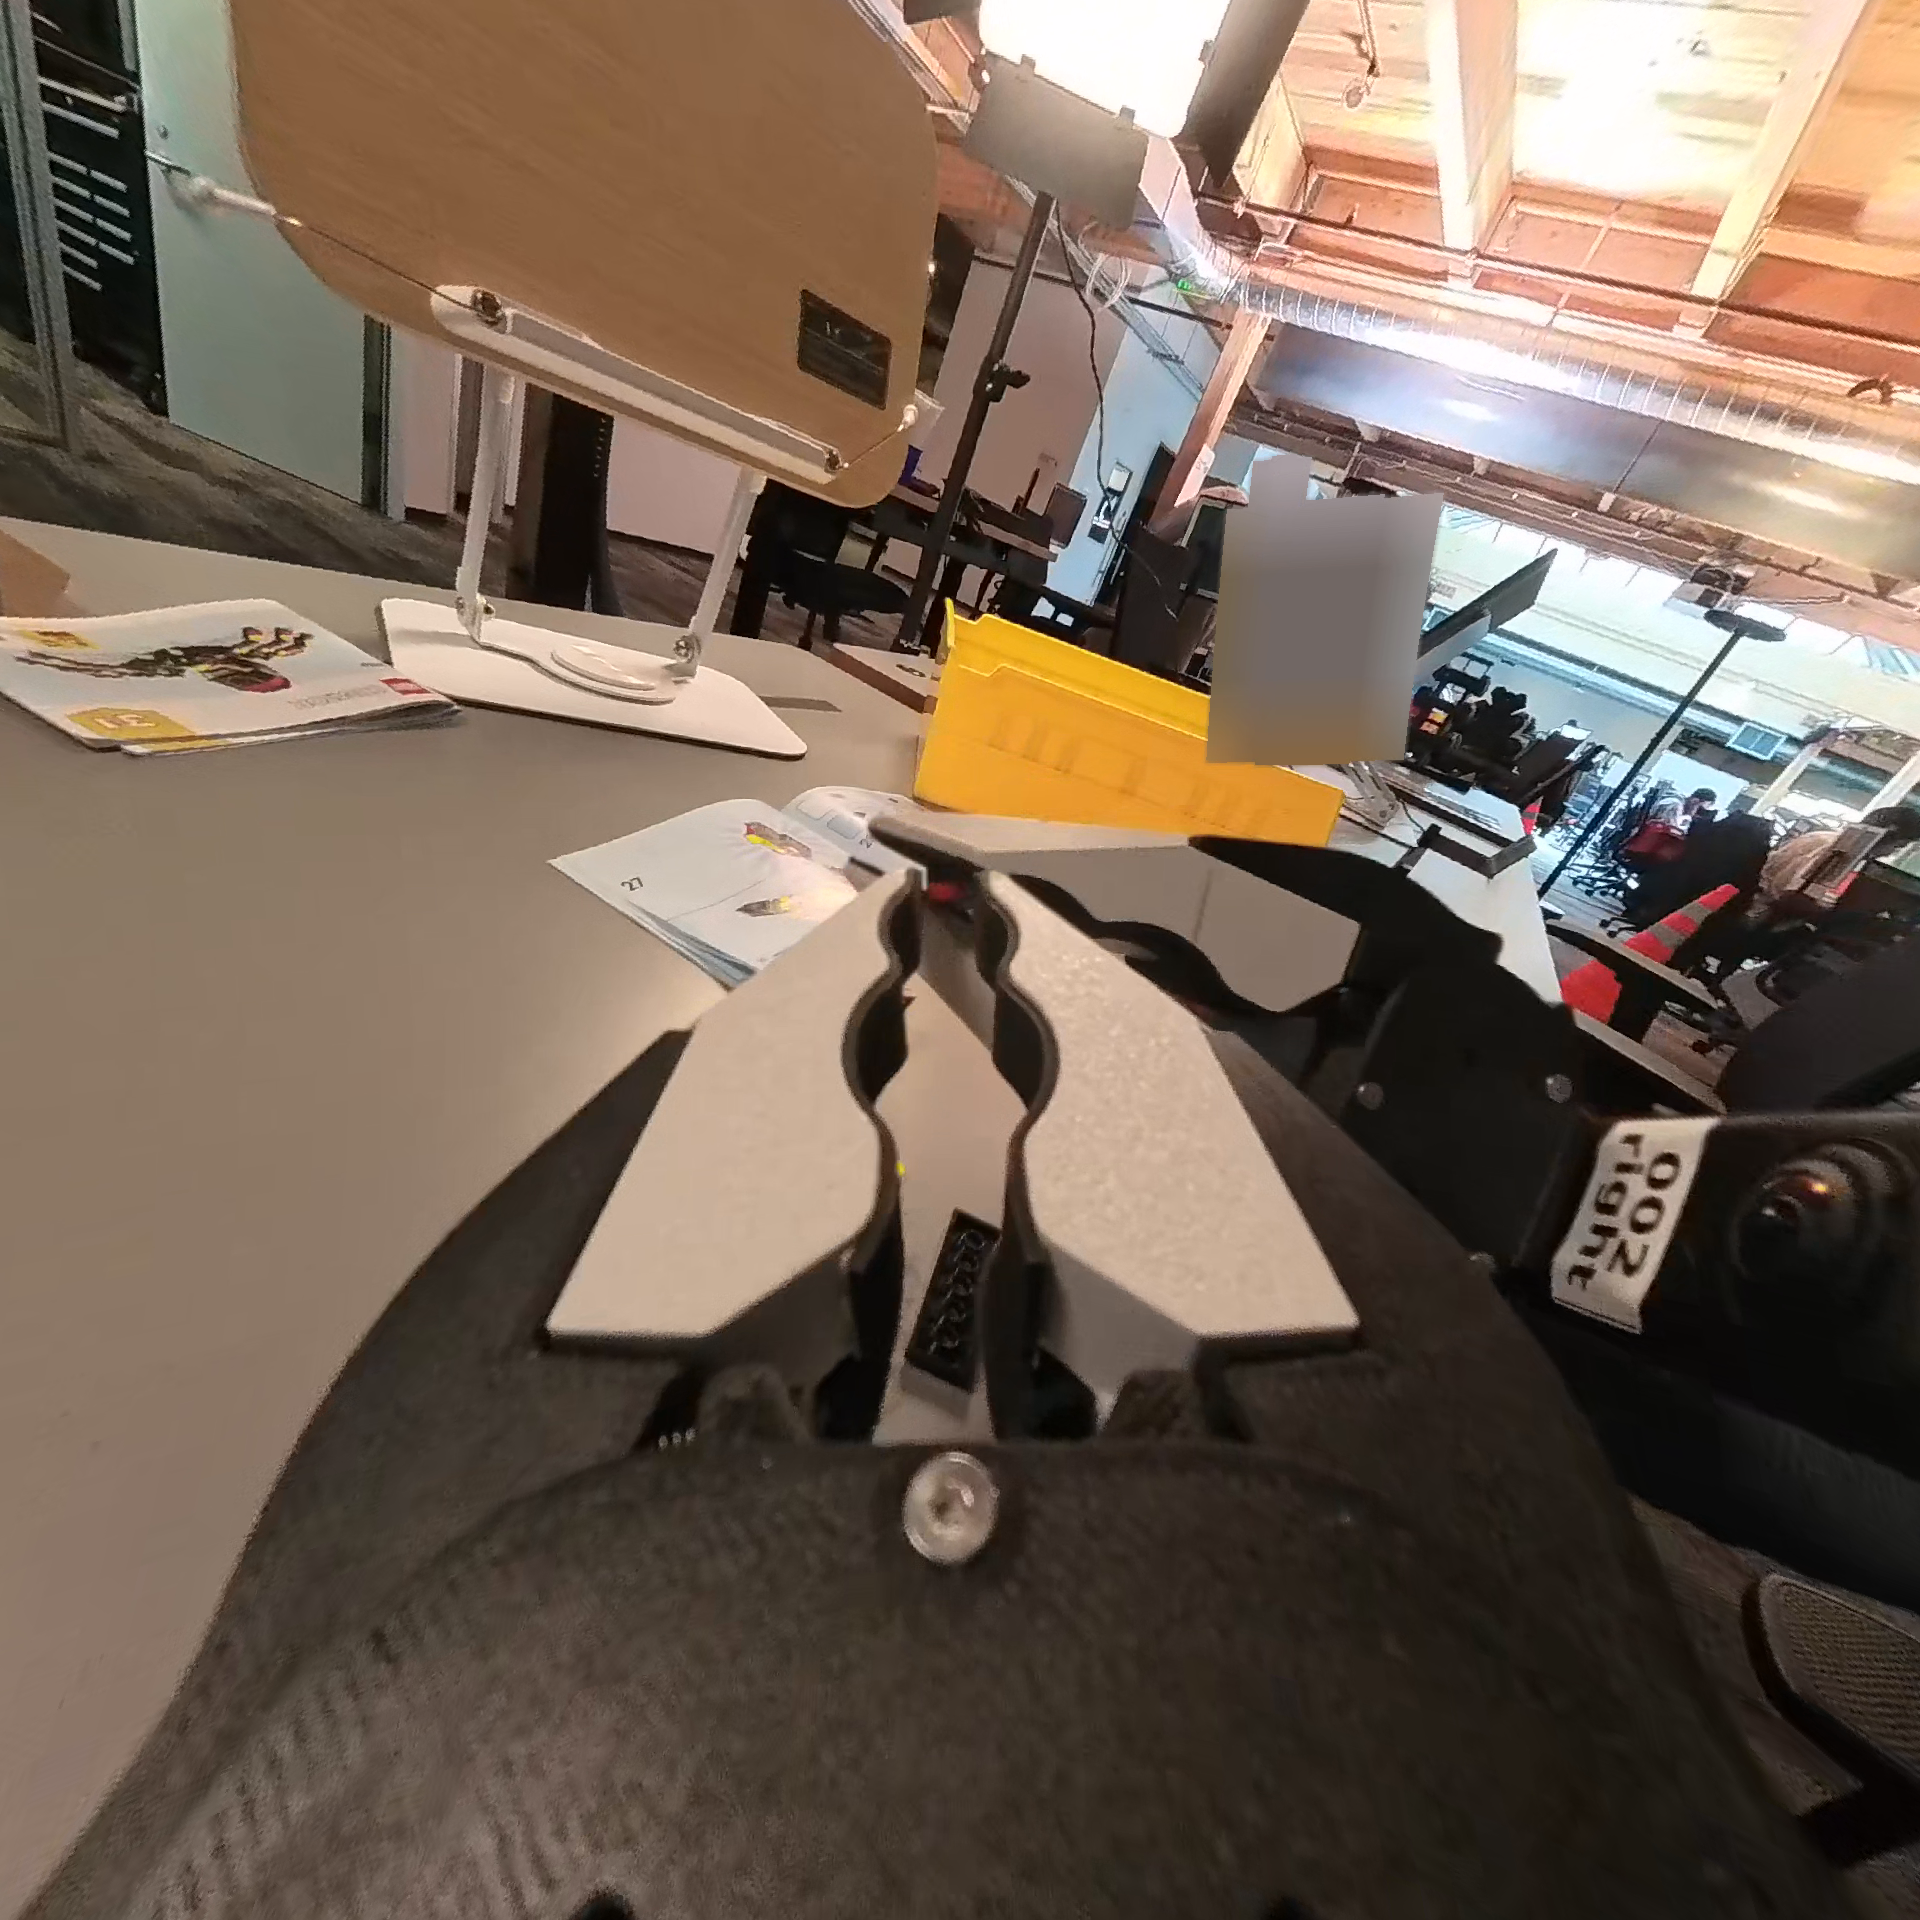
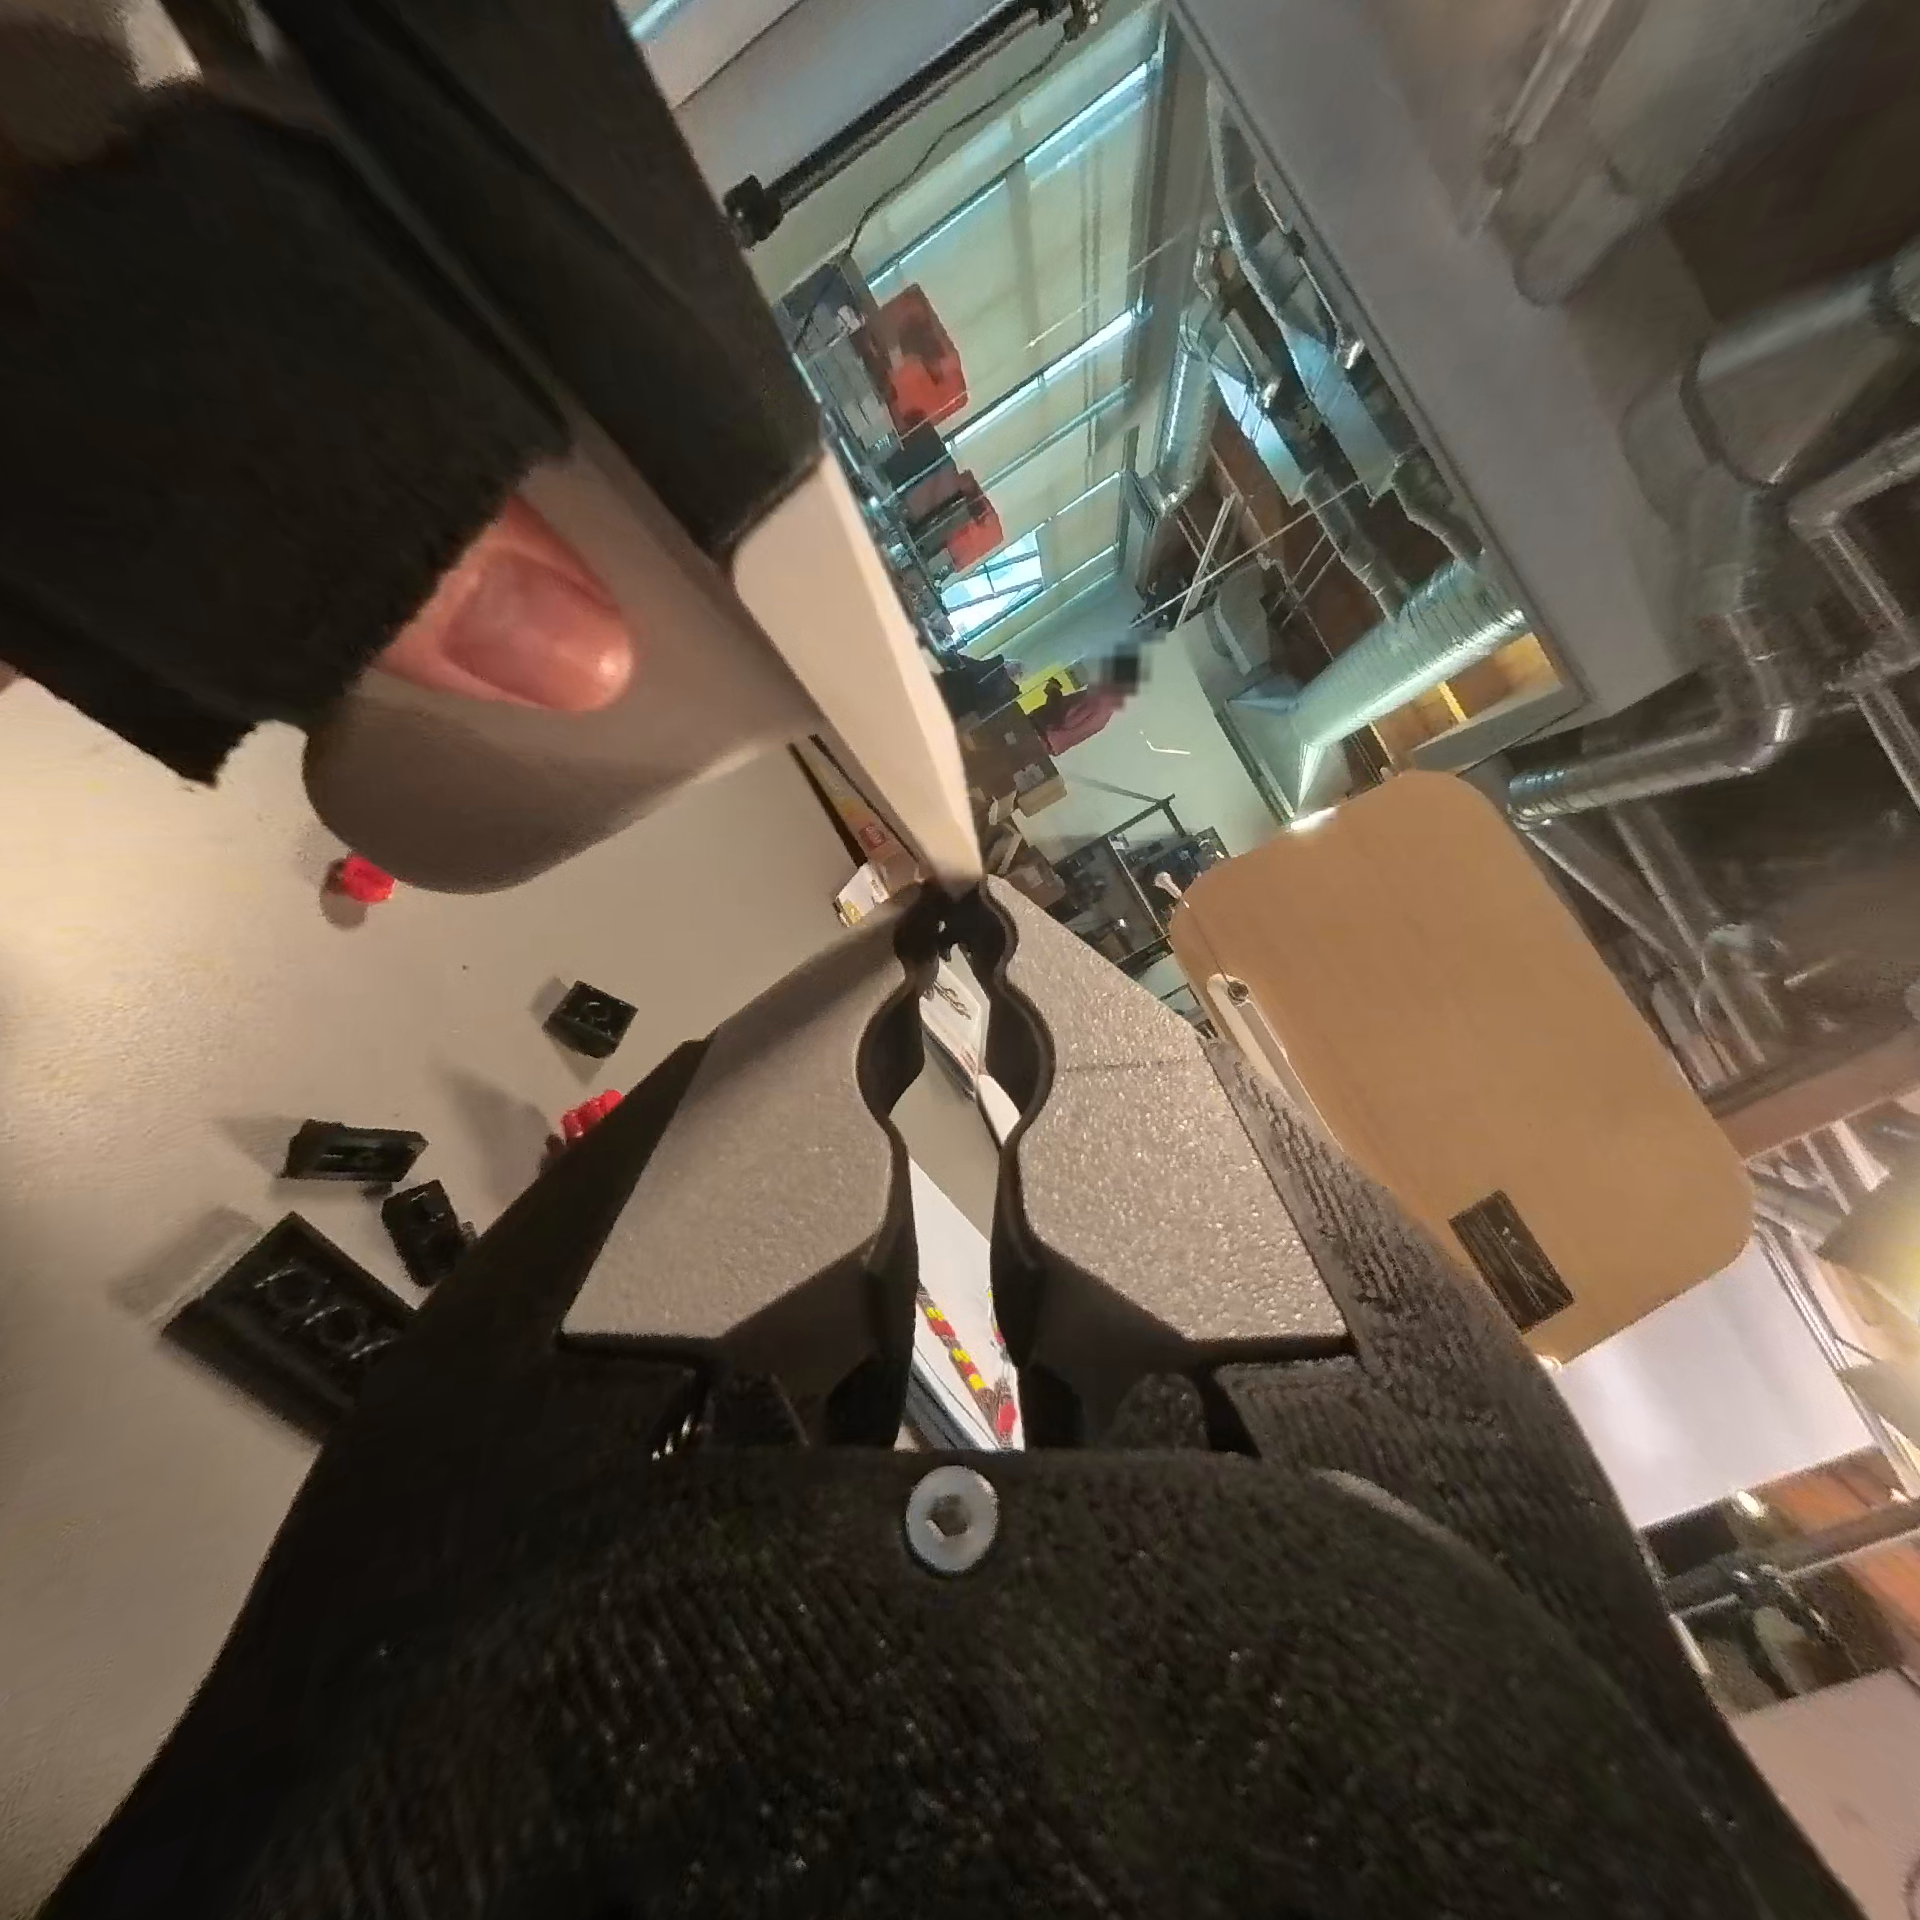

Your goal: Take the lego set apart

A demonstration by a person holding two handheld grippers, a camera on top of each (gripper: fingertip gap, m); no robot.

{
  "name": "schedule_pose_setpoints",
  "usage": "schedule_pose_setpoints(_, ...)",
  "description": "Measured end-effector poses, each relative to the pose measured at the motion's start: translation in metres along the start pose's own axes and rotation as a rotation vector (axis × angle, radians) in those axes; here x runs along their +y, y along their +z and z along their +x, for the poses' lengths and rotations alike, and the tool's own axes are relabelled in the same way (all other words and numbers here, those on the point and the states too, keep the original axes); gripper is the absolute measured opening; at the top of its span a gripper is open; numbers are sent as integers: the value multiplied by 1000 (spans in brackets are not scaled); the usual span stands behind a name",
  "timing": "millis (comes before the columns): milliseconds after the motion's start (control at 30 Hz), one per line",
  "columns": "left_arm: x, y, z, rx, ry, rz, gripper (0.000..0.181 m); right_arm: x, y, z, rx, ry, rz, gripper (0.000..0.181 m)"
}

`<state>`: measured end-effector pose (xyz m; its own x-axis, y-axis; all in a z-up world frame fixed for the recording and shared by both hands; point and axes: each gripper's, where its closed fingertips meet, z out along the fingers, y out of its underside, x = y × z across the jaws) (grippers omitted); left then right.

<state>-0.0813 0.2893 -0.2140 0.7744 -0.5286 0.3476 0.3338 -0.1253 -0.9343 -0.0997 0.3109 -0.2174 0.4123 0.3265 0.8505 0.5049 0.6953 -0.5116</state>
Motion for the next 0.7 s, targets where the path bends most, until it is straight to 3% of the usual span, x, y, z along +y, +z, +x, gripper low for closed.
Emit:
schedule_pose_setpoints(333, 6, 1, -3, -31, 26, -51, 6, 3, 1, -3, -31, 18, -8, 3)
schedule_pose_setpoints(700, -4, -5, -5, -83, 141, -4, 6, -6, 7, -2, -39, 250, -30, 3)
